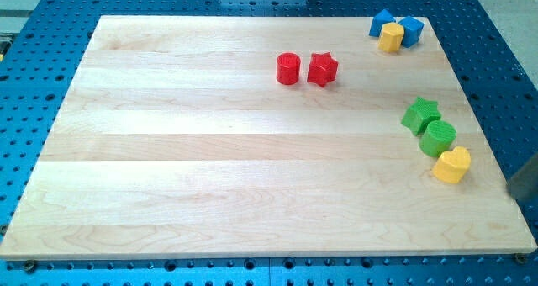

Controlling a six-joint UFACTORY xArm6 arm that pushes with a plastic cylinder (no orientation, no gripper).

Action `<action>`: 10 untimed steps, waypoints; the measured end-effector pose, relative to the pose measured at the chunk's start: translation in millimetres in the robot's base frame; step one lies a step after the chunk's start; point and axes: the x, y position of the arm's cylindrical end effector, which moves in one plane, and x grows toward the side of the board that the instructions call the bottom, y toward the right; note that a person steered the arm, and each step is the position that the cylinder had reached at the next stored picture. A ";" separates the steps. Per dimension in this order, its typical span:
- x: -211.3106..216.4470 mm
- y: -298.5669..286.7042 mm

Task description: Move the heart into the hexagon

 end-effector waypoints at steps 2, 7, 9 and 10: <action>-13.8 -122.4; 10.7 -165.5; -45.5 -123.0; -104.9 -118.7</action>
